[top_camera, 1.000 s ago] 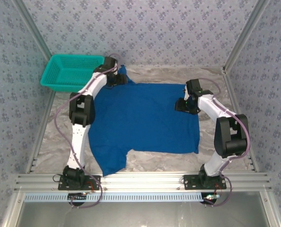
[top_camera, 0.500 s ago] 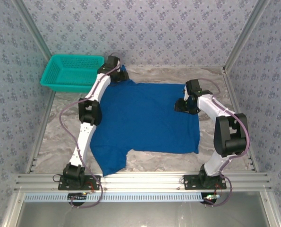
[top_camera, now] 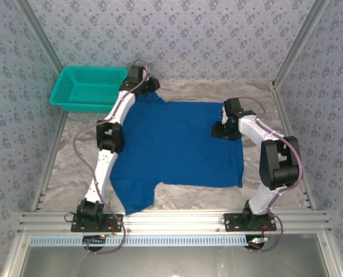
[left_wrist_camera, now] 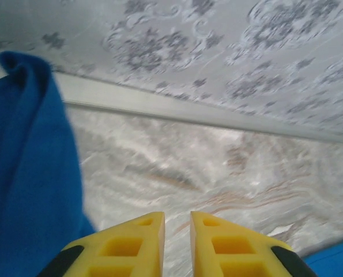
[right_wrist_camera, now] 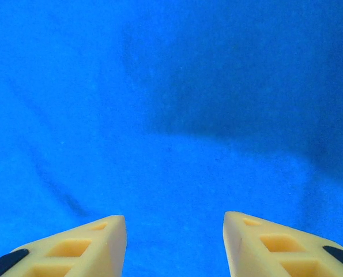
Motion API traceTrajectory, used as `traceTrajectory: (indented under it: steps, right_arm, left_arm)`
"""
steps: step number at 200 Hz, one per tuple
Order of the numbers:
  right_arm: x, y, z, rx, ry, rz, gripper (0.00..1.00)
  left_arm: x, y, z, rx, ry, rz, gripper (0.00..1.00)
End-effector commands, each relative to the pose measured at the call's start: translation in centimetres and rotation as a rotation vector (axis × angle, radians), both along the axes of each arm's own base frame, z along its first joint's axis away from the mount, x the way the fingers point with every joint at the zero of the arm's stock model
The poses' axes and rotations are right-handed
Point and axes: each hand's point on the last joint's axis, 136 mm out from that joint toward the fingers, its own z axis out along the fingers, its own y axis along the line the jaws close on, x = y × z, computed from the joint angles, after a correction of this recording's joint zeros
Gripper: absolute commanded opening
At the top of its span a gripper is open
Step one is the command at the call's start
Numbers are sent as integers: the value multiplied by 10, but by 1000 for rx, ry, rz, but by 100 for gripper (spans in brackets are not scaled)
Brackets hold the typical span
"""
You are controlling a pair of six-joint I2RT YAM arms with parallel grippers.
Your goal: Fold the inside-out t-shirt
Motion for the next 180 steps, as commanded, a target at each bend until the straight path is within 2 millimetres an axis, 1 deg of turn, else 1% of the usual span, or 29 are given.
traceTrajectory:
  steps: [1,13,19,29,47,59,76,81,107,123,140,149,156,169,180]
  right_arm:
    - [0,-1,3,-19,-5,14,50]
    - [-1,-1,4,-18,-5,14,50]
    - [-1,-2,4,-20,-5,13,50]
    - [-2,-2,5,-22,-6,14,50]
    - [-4,-3,6,-26,-7,16,50]
    - [-5,-3,6,-28,-7,19,50]
    - [-4,-3,5,-30,-7,20,50]
    - [-4,-3,4,-29,-5,22,50]
    - [-4,0,1,-19,0,25,50]
    - [-5,1,0,-17,4,27,50]
    - [-4,0,0,-19,3,25,50]
    - [-5,1,0,-18,3,27,50]
    - [-5,1,-1,-18,4,27,50]
    - [-5,1,-2,-16,6,28,50]
    - [-6,2,-2,-16,8,30,50]
  left_arm:
    - [12,-17,19,-145,-83,-35,20]
    - [12,-14,23,-133,-86,-27,22]
    - [10,-9,23,-91,-74,-16,26]
    - [5,7,17,32,-39,35,36]
    - [-8,37,7,285,5,108,47]
    - [-16,53,-2,386,41,134,52]
    - [-24,58,-15,439,73,114,57]
    - [-30,58,-24,455,104,96,58]
    - [-42,51,-44,506,149,37,59]
    - [-45,49,-52,530,160,21,54]
    - [-46,49,-56,537,164,21,42]
    - [-44,47,-54,527,153,18,36]
    - [-41,44,-51,508,138,12,32]
    - [-36,36,-45,465,106,-4,23]
    - [-30,34,-40,435,80,3,18]
